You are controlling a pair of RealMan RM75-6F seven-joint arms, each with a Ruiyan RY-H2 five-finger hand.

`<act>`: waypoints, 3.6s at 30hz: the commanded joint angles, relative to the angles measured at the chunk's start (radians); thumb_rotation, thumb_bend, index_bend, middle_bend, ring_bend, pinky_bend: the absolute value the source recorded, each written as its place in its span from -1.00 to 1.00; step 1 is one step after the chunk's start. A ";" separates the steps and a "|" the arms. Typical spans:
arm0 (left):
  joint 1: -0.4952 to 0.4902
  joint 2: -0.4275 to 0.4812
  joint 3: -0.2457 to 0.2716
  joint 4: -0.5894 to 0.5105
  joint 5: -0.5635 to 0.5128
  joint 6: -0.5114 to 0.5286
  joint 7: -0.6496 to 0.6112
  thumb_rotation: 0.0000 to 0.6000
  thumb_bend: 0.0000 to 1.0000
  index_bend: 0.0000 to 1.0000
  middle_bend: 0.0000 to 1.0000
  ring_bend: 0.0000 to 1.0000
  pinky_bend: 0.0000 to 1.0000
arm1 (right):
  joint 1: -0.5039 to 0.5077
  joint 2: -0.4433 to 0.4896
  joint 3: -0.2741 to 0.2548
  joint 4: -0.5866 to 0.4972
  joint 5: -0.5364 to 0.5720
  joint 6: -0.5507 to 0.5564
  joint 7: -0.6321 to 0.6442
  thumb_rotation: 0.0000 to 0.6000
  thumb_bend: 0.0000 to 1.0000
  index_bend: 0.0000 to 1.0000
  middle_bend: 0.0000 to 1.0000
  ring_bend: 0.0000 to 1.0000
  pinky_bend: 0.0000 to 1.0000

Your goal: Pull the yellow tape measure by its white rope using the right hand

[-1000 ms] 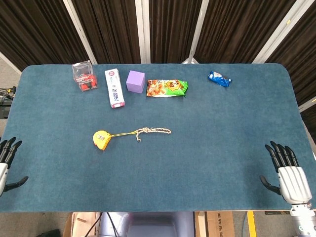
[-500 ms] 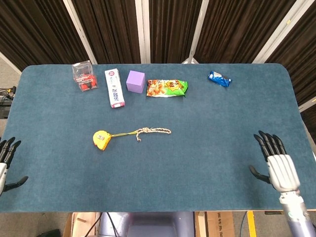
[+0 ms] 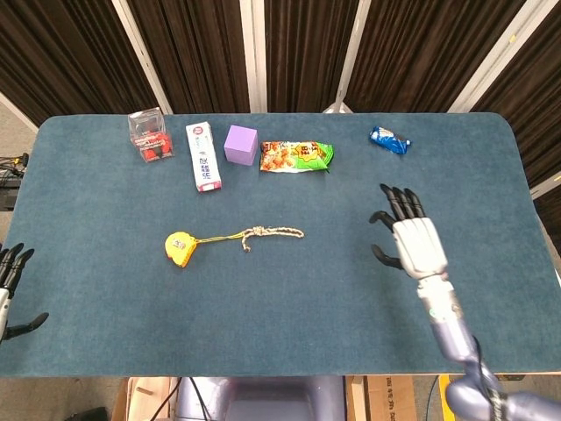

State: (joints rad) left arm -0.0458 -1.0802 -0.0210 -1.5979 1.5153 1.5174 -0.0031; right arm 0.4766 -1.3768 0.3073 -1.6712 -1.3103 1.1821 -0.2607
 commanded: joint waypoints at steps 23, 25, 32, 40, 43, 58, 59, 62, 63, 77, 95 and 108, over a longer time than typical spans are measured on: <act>-0.018 0.011 -0.007 -0.009 -0.036 -0.052 -0.043 1.00 -1.00 -1.00 -1.00 -1.00 -1.00 | 0.214 -0.416 0.051 0.362 0.269 -0.123 -0.083 1.00 -0.36 -0.03 -0.86 -1.00 -1.00; -0.018 0.010 -0.007 -0.010 -0.037 -0.053 -0.041 1.00 -1.00 -1.00 -1.00 -1.00 -1.00 | 0.225 -0.435 0.057 0.388 0.274 -0.127 -0.075 1.00 -0.36 -0.03 -0.86 -1.00 -1.00; -0.020 0.013 -0.009 -0.013 -0.051 -0.064 -0.043 1.00 -1.00 -1.00 -1.00 -1.00 -1.00 | 0.254 -0.483 0.068 0.451 0.287 -0.144 -0.044 1.00 -0.35 -0.01 -0.85 -1.00 -1.00; -0.022 0.013 -0.011 -0.017 -0.060 -0.071 -0.040 1.00 -1.00 -1.00 -1.00 -1.00 -1.00 | 0.287 -0.537 0.085 0.528 0.313 -0.177 -0.008 1.00 -0.35 0.02 -0.84 -1.00 -1.00; -0.022 0.014 -0.011 -0.018 -0.063 -0.073 -0.040 1.00 -1.00 -1.00 -1.00 -1.00 -1.00 | 0.295 -0.552 0.084 0.549 0.318 -0.186 -0.002 1.00 -0.35 0.03 -0.84 -1.00 -1.00; -0.019 0.028 -0.013 -0.026 -0.084 -0.087 -0.080 1.00 -1.00 -1.00 -1.00 -1.00 -1.00 | 0.336 -0.616 0.104 0.631 0.336 -0.195 0.014 1.00 -0.28 0.10 -0.79 -1.00 -1.00; -0.019 0.029 -0.013 -0.026 -0.083 -0.087 -0.081 1.00 -1.00 -1.00 -1.00 -1.00 -1.00 | 0.337 -0.618 0.104 0.634 0.336 -0.194 0.014 1.00 -0.27 0.10 -0.79 -1.00 -1.00; -0.017 0.030 -0.012 -0.026 -0.083 -0.085 -0.087 1.00 -1.00 -1.00 -1.00 -1.00 -1.00 | 0.341 -0.624 0.104 0.644 0.337 -0.194 0.012 1.00 -0.21 0.12 -0.78 -1.00 -1.00; -0.016 0.031 -0.012 -0.026 -0.083 -0.084 -0.089 1.00 -1.00 -1.00 -1.00 -1.00 -1.00 | 0.341 -0.625 0.104 0.646 0.337 -0.194 0.012 1.00 -0.20 0.13 -0.78 -1.00 -1.00; -0.012 0.033 -0.013 -0.026 -0.085 -0.079 -0.096 1.00 -1.00 -1.00 -1.00 -1.00 -1.00 | 0.352 -0.648 0.102 0.678 0.336 -0.198 0.017 1.00 -0.17 0.15 -0.77 -1.00 -1.00; -0.010 0.033 -0.012 -0.026 -0.081 -0.077 -0.100 1.00 -1.00 -1.00 -1.00 -1.00 -1.00 | 0.332 -0.607 0.105 0.582 0.324 -0.160 0.004 1.00 0.02 0.34 -0.72 -1.00 -1.00; -0.008 0.032 -0.010 -0.029 -0.072 -0.070 -0.091 1.00 -1.00 -1.00 -1.00 -1.00 -1.00 | 0.270 -0.469 0.105 0.349 0.346 -0.098 -0.056 1.00 0.17 0.34 -0.72 -1.00 -1.00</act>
State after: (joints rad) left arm -0.0538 -1.0481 -0.0316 -1.6271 1.4421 1.4466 -0.0945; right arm 0.7632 -1.8763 0.4116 -1.2790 -0.9713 1.0692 -0.3055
